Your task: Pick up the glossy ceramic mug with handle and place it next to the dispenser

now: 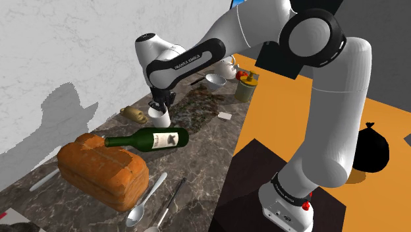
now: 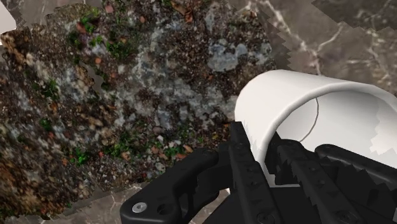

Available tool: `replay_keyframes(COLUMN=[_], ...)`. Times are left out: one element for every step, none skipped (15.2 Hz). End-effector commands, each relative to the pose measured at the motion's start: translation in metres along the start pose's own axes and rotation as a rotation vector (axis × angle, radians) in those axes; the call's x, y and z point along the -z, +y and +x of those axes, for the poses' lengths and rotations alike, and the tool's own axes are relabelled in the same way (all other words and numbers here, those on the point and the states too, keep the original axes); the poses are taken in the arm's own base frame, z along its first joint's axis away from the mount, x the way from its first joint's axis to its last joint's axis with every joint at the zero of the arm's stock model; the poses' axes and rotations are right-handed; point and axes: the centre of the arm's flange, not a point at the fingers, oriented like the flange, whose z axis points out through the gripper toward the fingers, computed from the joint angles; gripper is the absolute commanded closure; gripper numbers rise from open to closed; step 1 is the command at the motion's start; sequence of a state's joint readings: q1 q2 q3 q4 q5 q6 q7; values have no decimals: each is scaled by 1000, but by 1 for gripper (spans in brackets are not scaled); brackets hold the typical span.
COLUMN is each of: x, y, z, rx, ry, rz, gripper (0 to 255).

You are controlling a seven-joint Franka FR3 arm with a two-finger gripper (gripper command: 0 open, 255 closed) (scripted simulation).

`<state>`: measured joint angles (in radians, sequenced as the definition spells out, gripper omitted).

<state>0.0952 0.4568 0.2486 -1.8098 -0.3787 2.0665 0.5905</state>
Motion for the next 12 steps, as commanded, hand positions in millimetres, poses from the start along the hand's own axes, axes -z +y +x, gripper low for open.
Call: replay_keyframes(x=[0,0,0,0,0,0,5,10,15,20,25,30], y=[0,0,0,0,0,0,1,3,4,5,7,8], z=[0,0,0,0,0,0,0,-1,-1,-1,-2,-2], rx=[0,0,0,0,0,0,0,0,0,0,0,0], ry=[0,0,0,0,0,0,0,0,0,0,0,0], rz=[0,0,0,0,0,0,0,0,0,0,0,0], gripper=[255,255,255,255,255,255,255,255,255,255,255,255])
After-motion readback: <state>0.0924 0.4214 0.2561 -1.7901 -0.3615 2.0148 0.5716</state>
